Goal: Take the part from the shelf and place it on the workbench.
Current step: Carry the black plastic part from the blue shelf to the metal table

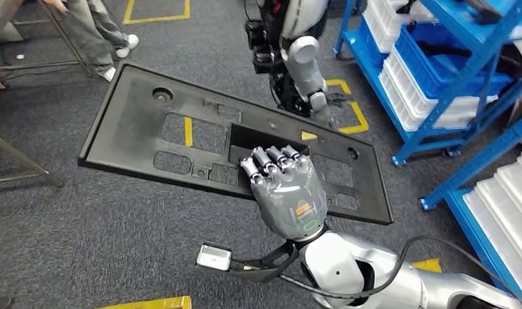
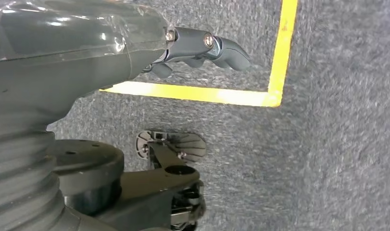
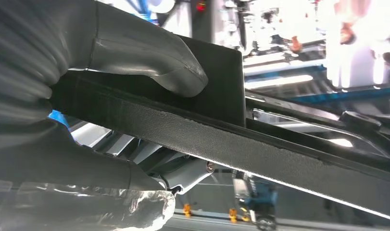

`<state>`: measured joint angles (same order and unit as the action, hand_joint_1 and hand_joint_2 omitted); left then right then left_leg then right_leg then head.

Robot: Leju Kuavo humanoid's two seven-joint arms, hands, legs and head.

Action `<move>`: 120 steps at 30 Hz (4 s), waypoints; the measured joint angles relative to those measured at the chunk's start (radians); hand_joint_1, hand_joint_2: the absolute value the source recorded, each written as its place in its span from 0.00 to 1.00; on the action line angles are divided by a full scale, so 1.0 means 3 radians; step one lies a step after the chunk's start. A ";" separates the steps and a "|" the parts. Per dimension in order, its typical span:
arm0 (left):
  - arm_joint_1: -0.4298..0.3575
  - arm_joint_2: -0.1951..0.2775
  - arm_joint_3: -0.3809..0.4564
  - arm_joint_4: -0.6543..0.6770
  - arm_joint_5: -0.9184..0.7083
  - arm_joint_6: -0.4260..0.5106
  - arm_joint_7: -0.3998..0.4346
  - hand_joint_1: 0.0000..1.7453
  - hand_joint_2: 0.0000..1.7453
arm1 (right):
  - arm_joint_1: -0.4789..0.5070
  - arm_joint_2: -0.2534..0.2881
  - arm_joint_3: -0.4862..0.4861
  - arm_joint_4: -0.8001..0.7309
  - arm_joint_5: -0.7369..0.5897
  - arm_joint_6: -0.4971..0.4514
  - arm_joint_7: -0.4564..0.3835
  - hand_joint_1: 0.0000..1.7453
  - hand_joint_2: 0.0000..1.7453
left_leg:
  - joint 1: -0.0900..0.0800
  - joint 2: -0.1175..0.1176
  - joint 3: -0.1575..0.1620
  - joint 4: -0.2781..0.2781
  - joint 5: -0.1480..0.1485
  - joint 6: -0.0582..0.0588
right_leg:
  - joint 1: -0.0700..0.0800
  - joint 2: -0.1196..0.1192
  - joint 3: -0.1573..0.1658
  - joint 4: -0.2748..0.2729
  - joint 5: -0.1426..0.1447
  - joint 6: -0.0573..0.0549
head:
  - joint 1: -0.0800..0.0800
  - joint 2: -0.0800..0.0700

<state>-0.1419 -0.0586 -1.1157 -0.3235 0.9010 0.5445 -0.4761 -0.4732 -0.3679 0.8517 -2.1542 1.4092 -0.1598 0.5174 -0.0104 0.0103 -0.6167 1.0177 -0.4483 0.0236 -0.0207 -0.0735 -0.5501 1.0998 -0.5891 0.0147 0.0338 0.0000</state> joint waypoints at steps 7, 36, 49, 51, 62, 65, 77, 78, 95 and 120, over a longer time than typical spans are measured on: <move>0.0007 -0.0001 0.0001 0.0000 0.0005 0.0000 -0.0004 0.00 1.00 | 0.0044 -0.0006 -0.0001 0.0000 0.0000 -0.0015 0.0008 1.00 1.00 | 0.0005 -0.0273 0.0024 0.0036 -0.0030 0.0026 | -0.0007 0.0288 -0.0289 0.0299 0.0102 -0.0003 | 0.0030 0.0000; 0.0021 0.0011 0.0004 0.0000 0.0030 0.0013 -0.0015 0.00 1.00 | 0.0051 0.0002 -0.0001 0.0000 0.0000 -0.0028 -0.0014 1.00 1.00 | 0.0023 -0.0199 0.0023 0.0014 -0.0019 0.0019 | -0.0002 0.0245 -0.0457 0.0647 -0.0090 -0.0004 | 0.0024 0.0000; 0.0016 0.0015 0.0004 0.0000 0.0019 0.0006 -0.0015 0.00 1.00 | 0.0045 0.0001 -0.0001 -0.0002 0.0000 -0.0028 -0.0016 1.00 1.00 | 0.0043 -0.0077 -0.0415 0.0952 -0.0474 -0.0163 | -0.0001 0.0155 -0.0149 -0.0107 0.0267 -0.0099 | -0.0023 0.0000; 0.0020 0.0015 0.0004 0.0000 0.0018 0.0004 -0.0015 0.00 1.00 | 0.0046 0.0001 -0.0001 -0.0001 0.0000 -0.0028 -0.0016 1.00 1.00 | 0.0046 -0.0062 -0.0457 0.1020 -0.0433 -0.0152 | 0.0009 0.0076 -0.0136 -0.0107 0.0252 -0.0100 | -0.0023 0.0000; 0.0024 0.0020 0.0004 0.0000 0.0021 0.0003 -0.0017 0.00 1.00 | 0.0044 0.0000 -0.0004 -0.0003 0.0000 -0.0029 -0.0015 1.00 1.00 | 0.0003 -0.0042 0.0043 0.0022 -0.0053 0.0012 | 0.0000 0.0145 -0.0147 0.0178 -0.0023 0.0005 | -0.0005 0.0000; 0.0021 0.0020 0.0004 0.0000 0.0022 0.0002 -0.0018 0.00 1.00 | 0.0062 -0.0001 -0.0005 -0.0003 0.0000 -0.0028 -0.0013 1.00 1.00 | -0.0001 -0.0148 0.0057 0.0029 -0.0066 0.0039 | 0.0009 0.0232 -0.0462 0.0723 -0.0198 0.0002 | 0.0011 0.0000; 0.0023 0.0026 0.0005 0.0000 0.0032 0.0002 -0.0012 0.00 1.00 | 0.0074 -0.0008 -0.0017 -0.0010 0.0000 -0.0031 -0.0010 1.00 1.00 | 0.0012 -0.0201 -0.0076 0.0399 -0.0299 -0.0123 | -0.0003 0.0288 -0.0120 -0.0179 0.0306 -0.0079 | -0.0015 0.0000; 0.0020 0.0026 0.0005 0.0000 0.0034 0.0002 -0.0011 0.00 1.00 | 0.0078 -0.0008 -0.0019 -0.0010 0.0000 -0.0032 -0.0010 1.00 1.00 | 0.0016 -0.0124 -0.0182 0.0606 -0.0393 -0.0140 | 0.0002 0.0245 -0.0105 -0.0183 0.0296 -0.0089 | -0.0026 0.0000; 0.0026 0.0024 0.0005 0.0000 0.0077 0.0020 -0.0042 0.00 1.00 | 0.0090 -0.0008 -0.0025 -0.0010 0.0000 -0.0042 -0.0013 1.00 1.00 | 0.0012 -0.0091 0.0036 0.0017 -0.0033 0.0038 | -0.0004 0.0227 -0.0379 0.0648 -0.0228 0.0035 | -0.0004 0.0000; 0.0047 0.0029 0.0005 0.0000 0.0104 0.0021 -0.0050 0.00 1.00 | 0.0085 -0.0003 -0.0029 -0.0009 0.0000 -0.0050 -0.0017 1.00 1.00 | 0.0018 0.0097 -0.0020 0.0068 -0.0045 -0.0068 | 0.0009 -0.0106 0.0033 -0.0230 0.0195 0.0035 | -0.0027 0.0000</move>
<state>-0.1278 -0.0499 -1.1144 -0.3235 0.9323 0.5507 -0.4910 -0.4478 -0.3690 0.8431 -2.1569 1.4092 -0.1748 0.5123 -0.0048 0.0394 -0.6226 1.0381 -0.4619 0.0031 -0.0179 -0.1053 -0.5402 1.0308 -0.5307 0.0252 0.0258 0.0000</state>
